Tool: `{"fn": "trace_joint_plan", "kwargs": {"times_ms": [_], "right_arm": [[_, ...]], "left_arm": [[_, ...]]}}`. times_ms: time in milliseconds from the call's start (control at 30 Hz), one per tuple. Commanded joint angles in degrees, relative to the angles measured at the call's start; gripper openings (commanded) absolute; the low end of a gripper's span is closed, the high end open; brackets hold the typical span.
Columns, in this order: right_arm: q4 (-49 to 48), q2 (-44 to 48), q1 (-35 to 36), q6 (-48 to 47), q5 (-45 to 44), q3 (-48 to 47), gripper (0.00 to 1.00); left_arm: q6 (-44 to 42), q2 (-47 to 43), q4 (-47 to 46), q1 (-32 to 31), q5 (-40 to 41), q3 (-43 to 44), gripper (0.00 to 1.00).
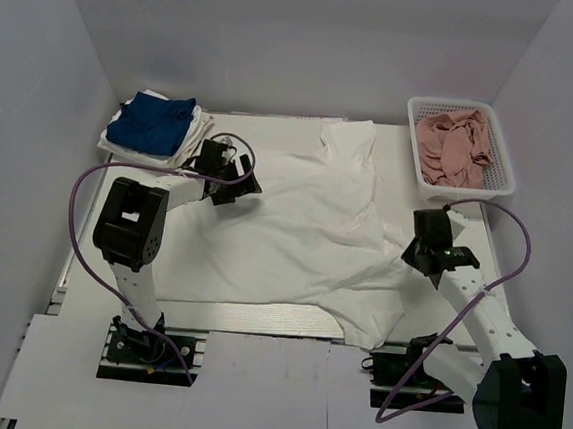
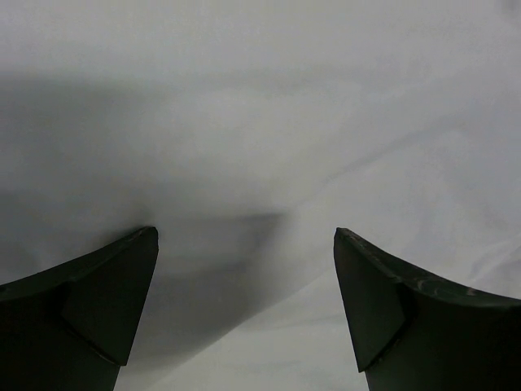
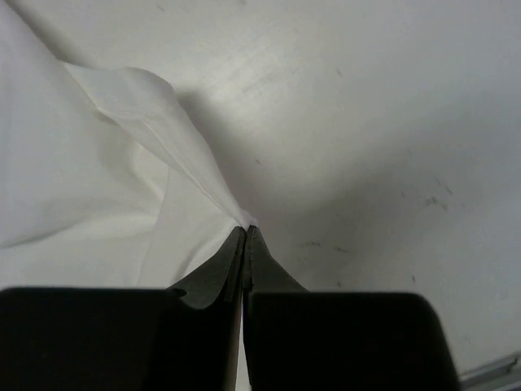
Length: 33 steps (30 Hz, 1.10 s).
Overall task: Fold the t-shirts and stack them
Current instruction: Flatten out the tshirt
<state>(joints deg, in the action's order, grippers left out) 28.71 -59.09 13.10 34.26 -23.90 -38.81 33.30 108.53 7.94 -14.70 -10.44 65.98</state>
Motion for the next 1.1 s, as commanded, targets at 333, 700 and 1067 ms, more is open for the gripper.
{"fn": "trace_joint_plan", "kwargs": {"times_ms": [333, 700, 1067], "right_arm": [[10.76, -6.3, -0.1, 5.41, -8.19, -3.63, 0.28], [-14.76, -22.45, 3.51, -9.21, 7.4, -15.23, 0.53], [-9.03, -57.69, 3.33, -12.73, 1.68, -49.3, 0.5]], "left_arm": [[-1.57, 1.68, 6.03, 0.55, 2.97, -1.46, 1.0], [-3.15, 0.1, 5.5, 0.02, 2.97, -0.33, 1.0], [-4.21, 2.56, 8.4, 0.02, 2.97, 2.57, 1.0]]}}
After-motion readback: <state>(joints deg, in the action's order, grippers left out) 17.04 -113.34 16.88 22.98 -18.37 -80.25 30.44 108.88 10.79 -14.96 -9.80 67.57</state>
